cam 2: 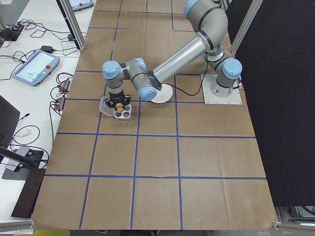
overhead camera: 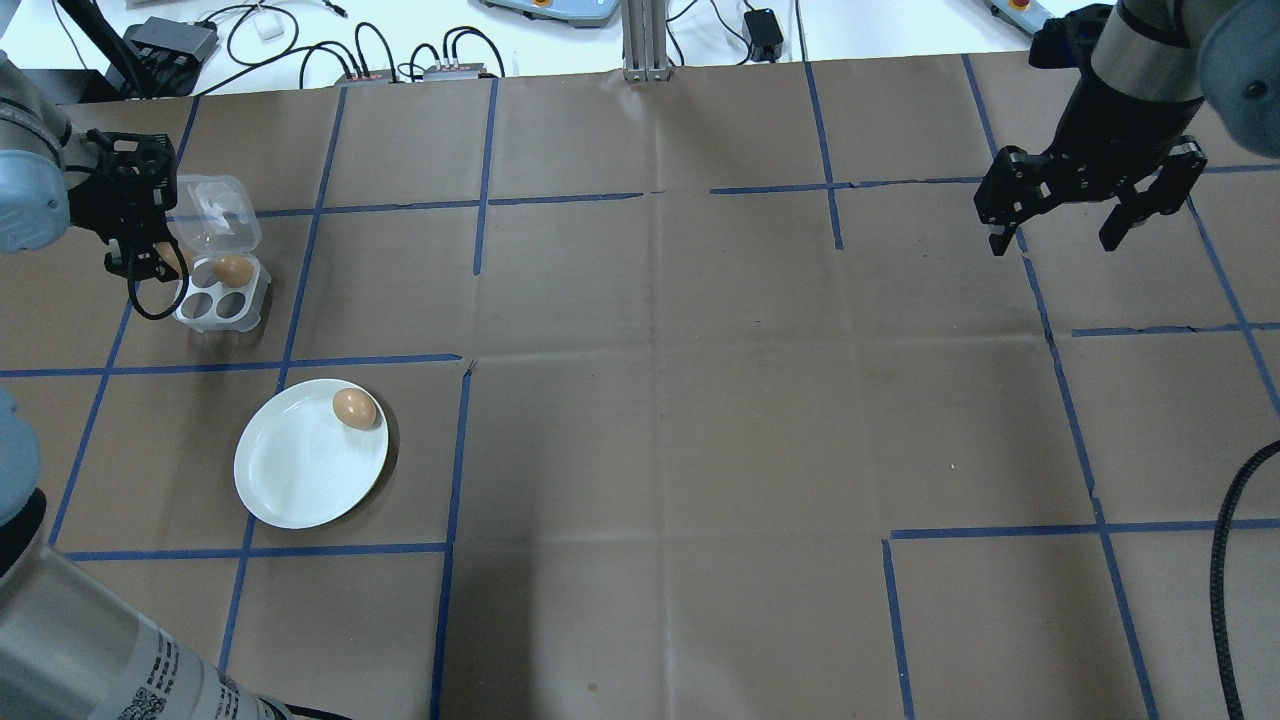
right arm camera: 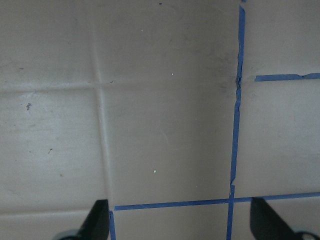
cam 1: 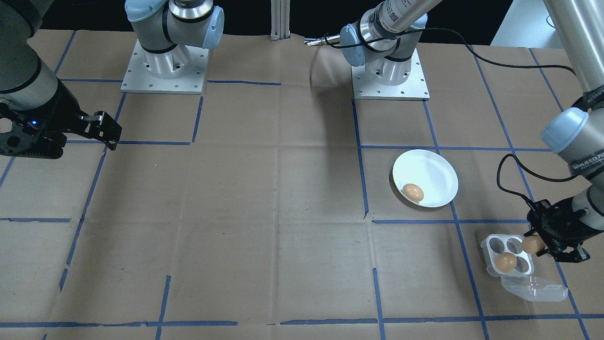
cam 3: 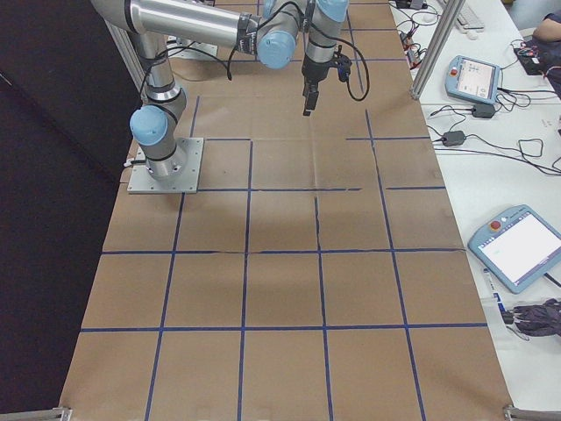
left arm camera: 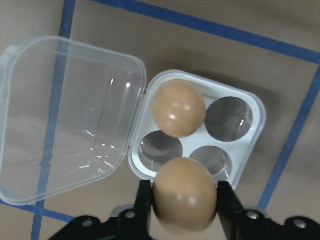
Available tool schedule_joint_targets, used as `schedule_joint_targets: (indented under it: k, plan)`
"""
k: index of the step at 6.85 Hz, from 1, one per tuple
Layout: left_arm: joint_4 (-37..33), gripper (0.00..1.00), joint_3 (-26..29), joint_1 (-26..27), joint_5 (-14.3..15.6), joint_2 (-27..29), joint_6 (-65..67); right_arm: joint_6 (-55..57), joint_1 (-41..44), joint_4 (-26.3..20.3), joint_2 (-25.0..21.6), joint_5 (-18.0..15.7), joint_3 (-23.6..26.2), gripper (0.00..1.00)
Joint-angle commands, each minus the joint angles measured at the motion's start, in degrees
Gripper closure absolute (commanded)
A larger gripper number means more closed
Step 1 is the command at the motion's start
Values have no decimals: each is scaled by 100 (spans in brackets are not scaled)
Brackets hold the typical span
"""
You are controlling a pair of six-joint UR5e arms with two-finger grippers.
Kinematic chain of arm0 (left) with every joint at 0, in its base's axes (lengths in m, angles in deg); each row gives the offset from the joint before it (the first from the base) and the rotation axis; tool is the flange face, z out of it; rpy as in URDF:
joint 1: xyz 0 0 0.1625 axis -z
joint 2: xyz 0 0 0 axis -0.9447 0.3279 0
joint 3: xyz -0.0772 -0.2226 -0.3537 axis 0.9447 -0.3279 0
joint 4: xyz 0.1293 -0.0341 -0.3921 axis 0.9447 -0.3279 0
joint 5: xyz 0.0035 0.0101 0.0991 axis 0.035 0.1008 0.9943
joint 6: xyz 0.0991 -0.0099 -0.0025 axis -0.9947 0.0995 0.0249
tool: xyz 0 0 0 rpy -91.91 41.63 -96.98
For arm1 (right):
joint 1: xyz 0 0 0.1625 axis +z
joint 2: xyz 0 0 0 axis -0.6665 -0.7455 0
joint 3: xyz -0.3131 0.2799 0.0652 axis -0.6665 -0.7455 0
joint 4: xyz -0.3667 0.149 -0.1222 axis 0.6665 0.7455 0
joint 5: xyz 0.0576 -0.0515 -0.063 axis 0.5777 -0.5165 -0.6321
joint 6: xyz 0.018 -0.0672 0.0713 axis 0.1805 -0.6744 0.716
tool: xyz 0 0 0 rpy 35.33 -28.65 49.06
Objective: Place egg on plate
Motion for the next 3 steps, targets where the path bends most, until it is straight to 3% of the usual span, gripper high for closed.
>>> schedule_joint_targets:
  k: [1,3]
  plan:
    - [-345,98,-730,48,11,-611,647,0,0,0,0,1,0,0]
    - [-617,98,-1459,353,-33,-1200,1824,0,0,0,0,1,0,0]
